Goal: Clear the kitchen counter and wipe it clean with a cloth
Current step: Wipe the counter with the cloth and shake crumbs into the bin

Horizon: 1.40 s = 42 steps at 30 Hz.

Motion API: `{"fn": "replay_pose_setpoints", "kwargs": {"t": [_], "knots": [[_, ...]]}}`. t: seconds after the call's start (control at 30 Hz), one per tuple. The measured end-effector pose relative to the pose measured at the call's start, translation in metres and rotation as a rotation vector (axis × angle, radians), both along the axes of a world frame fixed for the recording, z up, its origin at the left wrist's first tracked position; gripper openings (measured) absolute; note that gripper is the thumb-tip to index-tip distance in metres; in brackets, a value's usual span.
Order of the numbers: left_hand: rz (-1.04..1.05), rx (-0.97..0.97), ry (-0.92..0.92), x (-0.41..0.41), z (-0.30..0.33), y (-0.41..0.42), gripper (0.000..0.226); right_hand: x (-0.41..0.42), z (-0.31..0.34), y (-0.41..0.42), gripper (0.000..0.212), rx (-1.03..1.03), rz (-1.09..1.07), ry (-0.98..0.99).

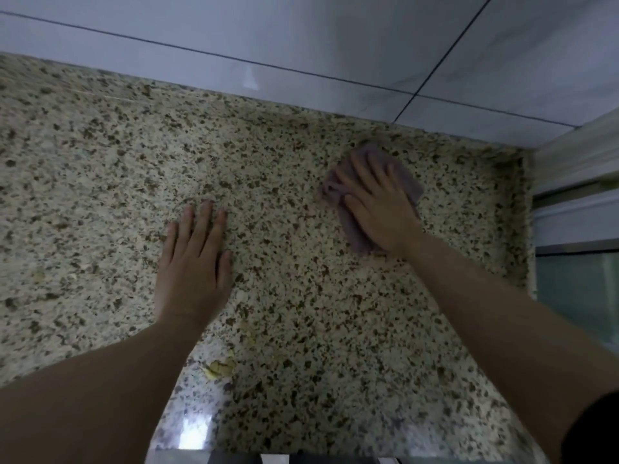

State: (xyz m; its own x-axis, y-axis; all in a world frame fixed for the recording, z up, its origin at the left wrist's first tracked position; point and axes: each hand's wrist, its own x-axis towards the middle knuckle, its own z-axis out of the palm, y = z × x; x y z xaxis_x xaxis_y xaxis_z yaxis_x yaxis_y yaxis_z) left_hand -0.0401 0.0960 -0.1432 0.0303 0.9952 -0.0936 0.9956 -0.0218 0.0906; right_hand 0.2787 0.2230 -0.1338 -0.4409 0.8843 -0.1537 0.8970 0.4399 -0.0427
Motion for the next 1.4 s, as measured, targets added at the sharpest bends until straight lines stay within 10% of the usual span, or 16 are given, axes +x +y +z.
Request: {"fn": "replay_pose_setpoints", "kwargs": {"t": [0.37,0.67,1.4], "knots": [[0.009,-0.012,-0.029,0.002,0.005,-0.001,0.06,0.022,0.002,-0.085,0.052,-0.058,0.085,0.053],[0.019,0.017,-0.039,0.002,0.0,-0.001,0.06,0.097,-0.002,-0.014,0.05,-0.066,-0.308,0.092],[-0.017,0.055,-0.085,-0.003,0.004,-0.005,0.061,-0.148,0.014,-0.239,0.044,-0.208,-0.272,0.456]]}}
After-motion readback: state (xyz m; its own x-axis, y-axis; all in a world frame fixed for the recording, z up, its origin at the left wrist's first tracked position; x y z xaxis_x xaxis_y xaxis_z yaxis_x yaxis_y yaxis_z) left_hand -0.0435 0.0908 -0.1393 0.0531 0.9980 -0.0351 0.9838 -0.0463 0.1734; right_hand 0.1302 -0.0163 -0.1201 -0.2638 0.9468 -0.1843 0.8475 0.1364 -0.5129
